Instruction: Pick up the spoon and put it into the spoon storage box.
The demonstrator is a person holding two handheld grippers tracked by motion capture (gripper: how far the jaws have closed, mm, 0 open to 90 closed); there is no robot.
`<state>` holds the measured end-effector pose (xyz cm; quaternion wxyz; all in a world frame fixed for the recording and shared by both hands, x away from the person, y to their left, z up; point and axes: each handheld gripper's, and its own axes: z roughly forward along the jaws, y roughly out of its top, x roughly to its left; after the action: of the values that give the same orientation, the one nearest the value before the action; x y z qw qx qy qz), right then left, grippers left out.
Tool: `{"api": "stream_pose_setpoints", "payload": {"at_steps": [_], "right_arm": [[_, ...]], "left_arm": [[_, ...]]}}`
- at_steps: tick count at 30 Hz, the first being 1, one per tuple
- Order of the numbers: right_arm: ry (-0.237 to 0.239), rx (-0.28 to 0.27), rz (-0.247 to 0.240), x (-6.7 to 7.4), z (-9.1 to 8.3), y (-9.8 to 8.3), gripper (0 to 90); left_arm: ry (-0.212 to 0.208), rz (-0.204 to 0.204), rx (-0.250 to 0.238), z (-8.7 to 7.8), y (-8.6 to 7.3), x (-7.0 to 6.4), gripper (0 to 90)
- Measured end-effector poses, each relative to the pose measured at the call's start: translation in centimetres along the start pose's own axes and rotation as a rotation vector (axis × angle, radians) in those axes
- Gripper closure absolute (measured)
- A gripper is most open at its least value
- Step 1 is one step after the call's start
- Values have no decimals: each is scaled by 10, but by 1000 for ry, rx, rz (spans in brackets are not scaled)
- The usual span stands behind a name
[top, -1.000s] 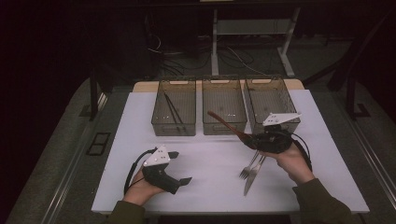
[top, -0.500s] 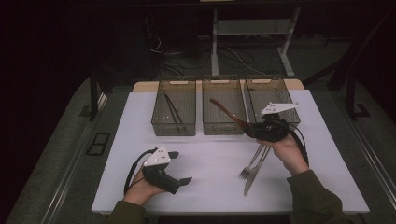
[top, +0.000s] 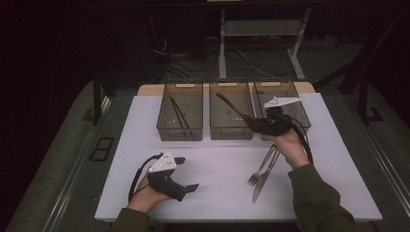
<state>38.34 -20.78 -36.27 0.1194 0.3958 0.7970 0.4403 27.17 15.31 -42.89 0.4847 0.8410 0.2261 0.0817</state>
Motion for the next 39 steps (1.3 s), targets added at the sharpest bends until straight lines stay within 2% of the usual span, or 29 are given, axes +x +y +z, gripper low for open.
{"api": "stream_pose_setpoints", "payload": {"at_steps": [11, 21, 27, 32, 33, 34, 36, 39], "right_arm": [[-32, 34, 39, -13, 21, 18, 799], [-73, 144, 15, -16, 49, 33, 799], [-114, 224, -19, -19, 64, 32, 798], [-129, 258, -18, -19, 71, 28, 794], [-119, 256, -18, -19, 71, 28, 764], [-110, 250, -14, -19, 70, 29, 694], [-135, 230, -21, -18, 66, 30, 598], [-125, 191, -10, -19, 58, 31, 513]], "left_arm": [[-5, -5, -6, 1, 0, -1, 0], [-4, 0, -8, 1, 1, -1, 0], [-7, -2, -7, 0, 1, -1, 0], [-7, -9, -16, 1, 1, -2, 0], [-8, -4, -12, 0, 1, -2, 0], [-8, -4, -12, 0, 1, -2, 0], [-9, -4, -12, 0, 1, -1, 0], [-8, -2, -10, 0, 1, -2, 0]]}}
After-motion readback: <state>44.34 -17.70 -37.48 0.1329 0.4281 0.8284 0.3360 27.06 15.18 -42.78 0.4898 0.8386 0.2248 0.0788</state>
